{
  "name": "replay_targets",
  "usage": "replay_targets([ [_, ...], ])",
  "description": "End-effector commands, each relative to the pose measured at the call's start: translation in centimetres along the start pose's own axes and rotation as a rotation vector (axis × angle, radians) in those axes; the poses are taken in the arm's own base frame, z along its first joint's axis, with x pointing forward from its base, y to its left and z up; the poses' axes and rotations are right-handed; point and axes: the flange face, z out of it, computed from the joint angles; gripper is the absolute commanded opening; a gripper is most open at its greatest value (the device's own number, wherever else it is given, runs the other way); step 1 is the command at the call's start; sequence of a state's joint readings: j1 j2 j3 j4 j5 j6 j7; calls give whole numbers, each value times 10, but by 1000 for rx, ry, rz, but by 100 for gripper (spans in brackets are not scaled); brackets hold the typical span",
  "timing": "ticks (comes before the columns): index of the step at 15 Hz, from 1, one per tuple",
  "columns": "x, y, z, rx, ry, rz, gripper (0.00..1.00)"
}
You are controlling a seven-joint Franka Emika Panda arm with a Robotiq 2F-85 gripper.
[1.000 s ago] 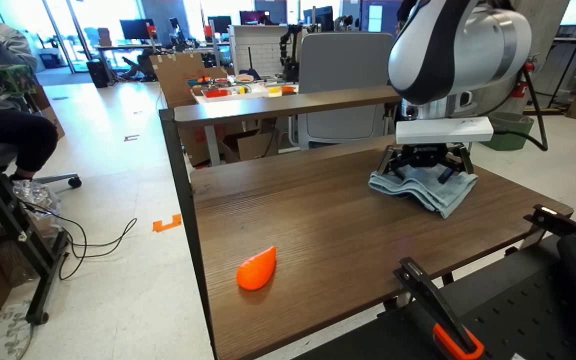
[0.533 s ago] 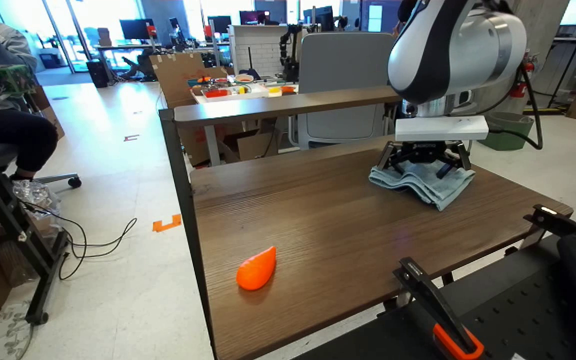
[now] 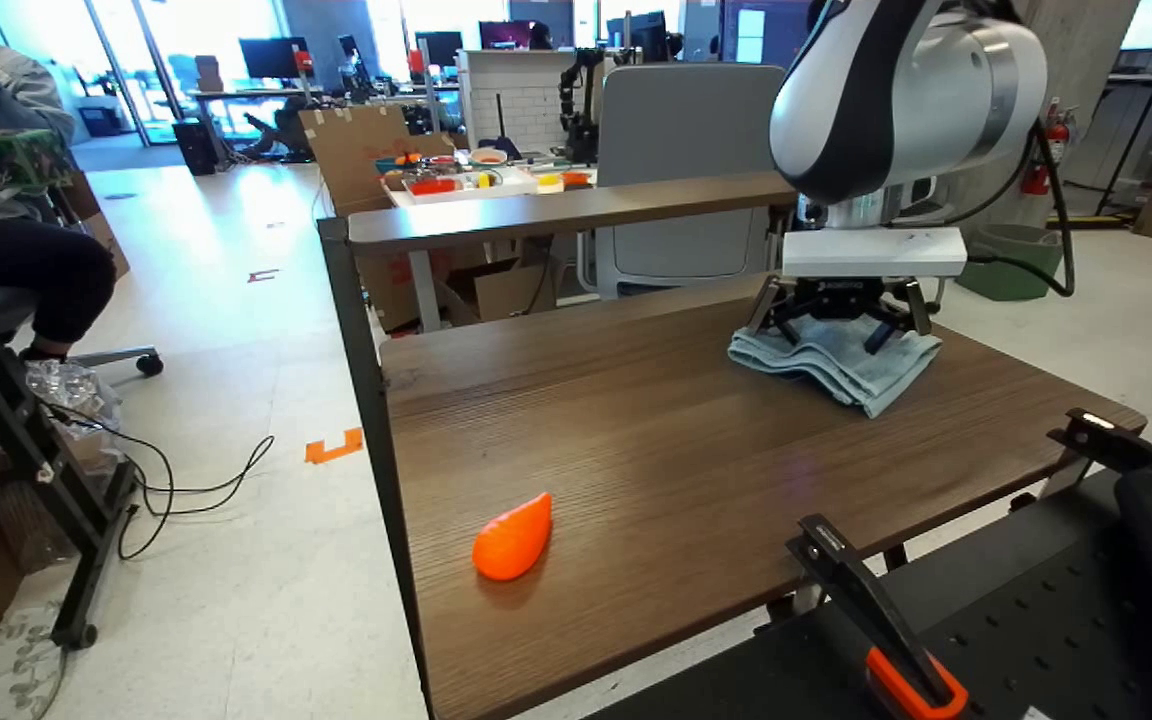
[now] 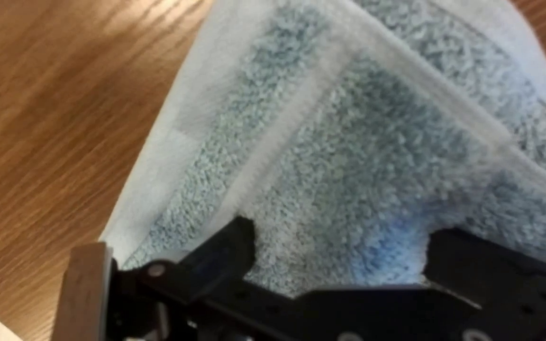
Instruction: Use the cloth to wipe
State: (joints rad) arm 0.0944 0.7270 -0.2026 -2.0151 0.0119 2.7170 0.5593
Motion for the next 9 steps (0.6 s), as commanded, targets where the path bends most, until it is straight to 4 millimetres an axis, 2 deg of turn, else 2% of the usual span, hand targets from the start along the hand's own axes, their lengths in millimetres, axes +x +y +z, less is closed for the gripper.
replay_targets([
  [1,5,-32,4,47,67,-1,100],
  [3,13,-43,8,60,50,4,100],
  [6,37,-57,13,67,39,64,100],
  [9,68,-62,17,81,17,141,100],
])
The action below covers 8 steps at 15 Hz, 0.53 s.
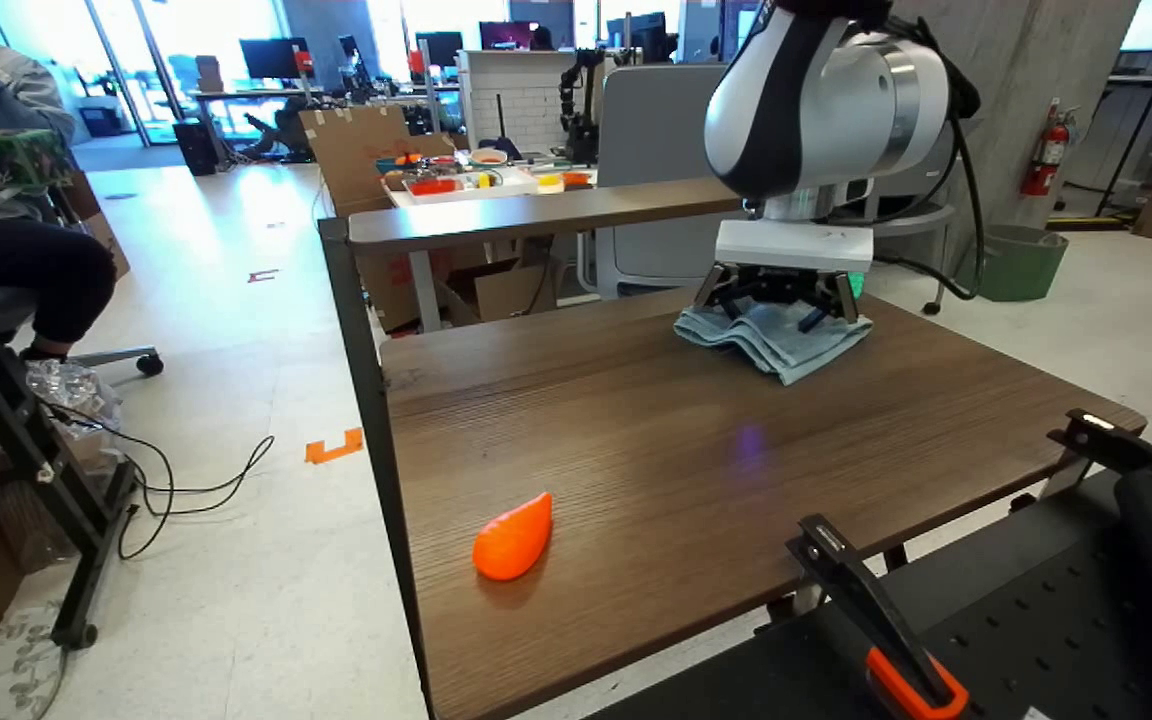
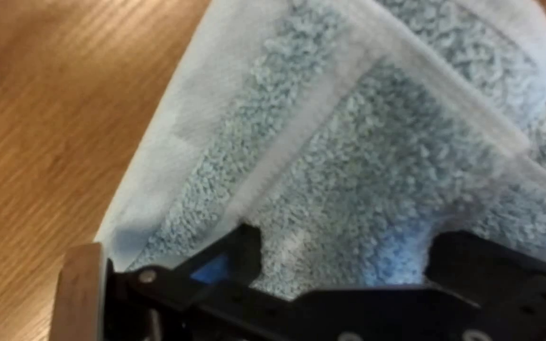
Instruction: Use the cloth to wipe
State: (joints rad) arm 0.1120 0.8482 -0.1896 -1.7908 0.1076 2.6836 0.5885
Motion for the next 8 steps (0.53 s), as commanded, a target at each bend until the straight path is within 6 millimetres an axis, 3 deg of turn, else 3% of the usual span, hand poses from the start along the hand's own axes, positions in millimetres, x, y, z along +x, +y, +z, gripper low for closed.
replay_targets([
  [1,41,-7,22,4,-26,100,100],
  [6,78,3,26,9,-48,154,100],
  [7,80,4,23,17,-41,143,100],
  [8,60,-13,19,28,-25,117,100],
])
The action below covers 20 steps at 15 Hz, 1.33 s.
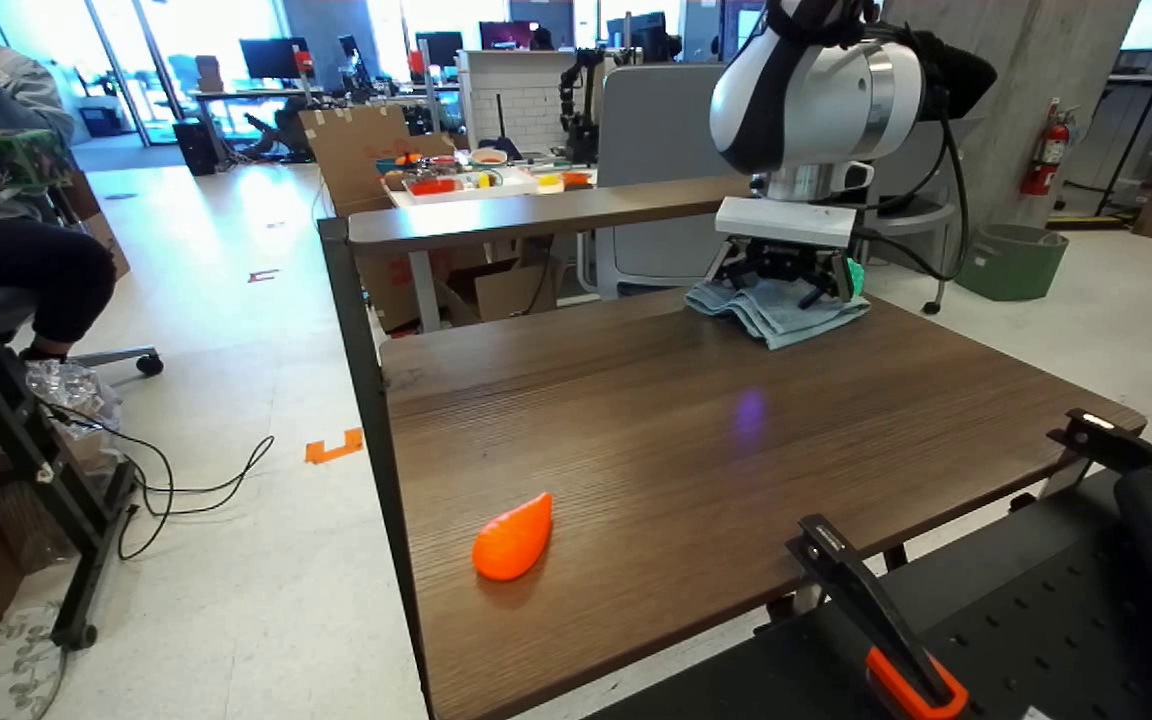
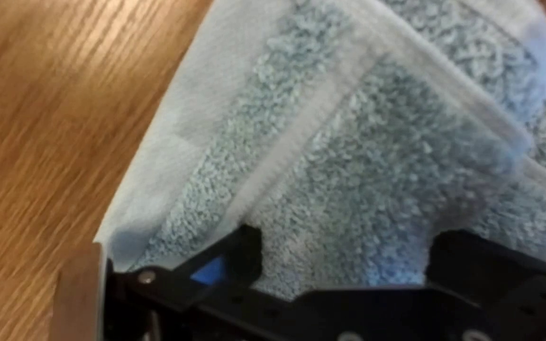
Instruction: Use the cloth to wipe
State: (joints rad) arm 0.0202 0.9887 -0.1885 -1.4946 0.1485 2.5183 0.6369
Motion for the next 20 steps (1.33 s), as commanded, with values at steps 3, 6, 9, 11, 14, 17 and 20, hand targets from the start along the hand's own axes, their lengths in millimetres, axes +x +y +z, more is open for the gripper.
replay_targets([
  [3,-58,-33,1,62,32,-128,100],
  [6,-118,-63,1,97,77,-244,100],
  [9,-182,-97,-3,120,117,-345,100],
  [11,-217,-117,-7,152,149,-395,100],
  [14,-221,-129,-18,173,162,-414,100],
  [17,-238,-135,-19,180,183,-438,100],
  [20,-236,-136,-17,208,174,-415,100],
])
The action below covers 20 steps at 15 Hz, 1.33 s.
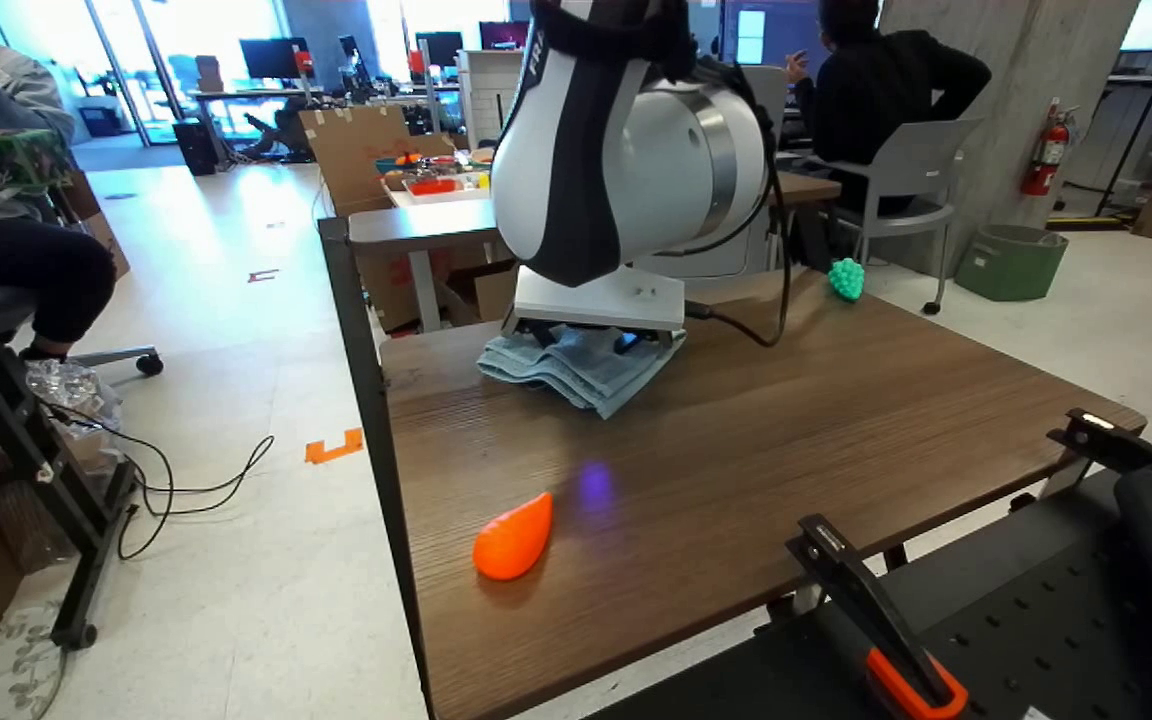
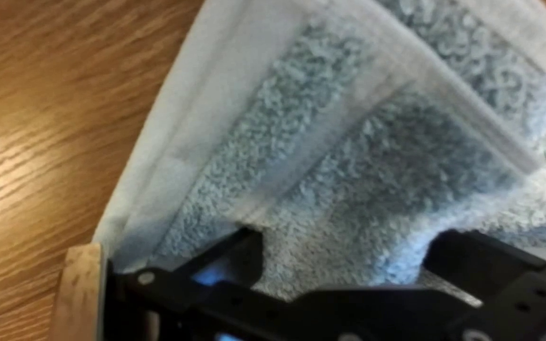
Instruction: Use the cloth to wipe
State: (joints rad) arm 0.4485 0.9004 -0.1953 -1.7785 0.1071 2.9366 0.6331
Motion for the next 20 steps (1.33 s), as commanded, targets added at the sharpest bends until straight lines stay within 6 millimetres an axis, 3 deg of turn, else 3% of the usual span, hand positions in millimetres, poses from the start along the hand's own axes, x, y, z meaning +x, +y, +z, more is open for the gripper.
replay_targets([
  [1,0,-5,5,60,-22,42,100],
  [14,-33,-85,11,225,-60,88,100],
  [17,-41,-89,9,238,-80,77,100],
  [20,-34,-72,8,208,-60,76,100],
])
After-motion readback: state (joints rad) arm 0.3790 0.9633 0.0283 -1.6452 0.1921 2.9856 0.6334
